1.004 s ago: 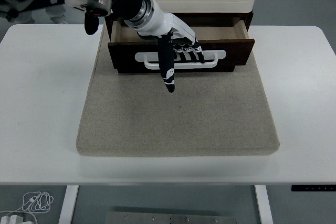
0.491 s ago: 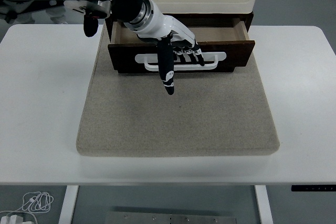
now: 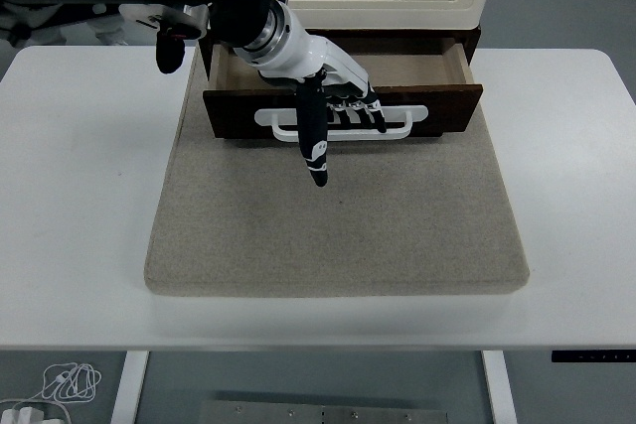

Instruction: Open the drawer under the combination cabinet

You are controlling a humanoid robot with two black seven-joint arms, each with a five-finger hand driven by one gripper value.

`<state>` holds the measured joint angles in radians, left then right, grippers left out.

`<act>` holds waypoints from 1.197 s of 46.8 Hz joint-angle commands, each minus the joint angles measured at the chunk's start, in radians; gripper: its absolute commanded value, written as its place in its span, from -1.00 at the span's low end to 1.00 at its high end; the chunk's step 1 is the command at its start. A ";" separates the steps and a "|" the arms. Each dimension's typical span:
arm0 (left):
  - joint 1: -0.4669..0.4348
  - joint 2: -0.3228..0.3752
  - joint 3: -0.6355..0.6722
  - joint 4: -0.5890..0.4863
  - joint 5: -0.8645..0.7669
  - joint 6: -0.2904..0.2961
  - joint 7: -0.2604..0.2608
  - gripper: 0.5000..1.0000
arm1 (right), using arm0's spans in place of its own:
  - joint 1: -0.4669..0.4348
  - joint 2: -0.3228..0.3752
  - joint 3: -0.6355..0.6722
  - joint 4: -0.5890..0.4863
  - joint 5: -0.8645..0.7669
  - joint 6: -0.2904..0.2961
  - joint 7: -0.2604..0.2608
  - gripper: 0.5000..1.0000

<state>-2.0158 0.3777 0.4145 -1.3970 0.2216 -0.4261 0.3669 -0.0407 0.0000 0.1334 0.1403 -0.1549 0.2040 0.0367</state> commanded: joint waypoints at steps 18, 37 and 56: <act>-0.012 0.009 -0.002 0.000 -0.014 -0.020 -0.002 1.00 | -0.001 0.000 0.000 -0.001 0.000 0.000 0.000 0.70; -0.020 0.013 -0.009 -0.020 -0.027 -0.037 0.000 1.00 | 0.001 0.000 0.000 0.001 0.000 0.000 0.000 0.70; -0.026 0.016 -0.020 -0.025 -0.030 -0.046 -0.002 1.00 | 0.001 0.000 0.000 0.001 0.000 0.000 0.000 0.70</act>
<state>-2.0413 0.3937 0.3980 -1.4235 0.1927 -0.4728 0.3654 -0.0401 0.0000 0.1334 0.1404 -0.1549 0.2040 0.0368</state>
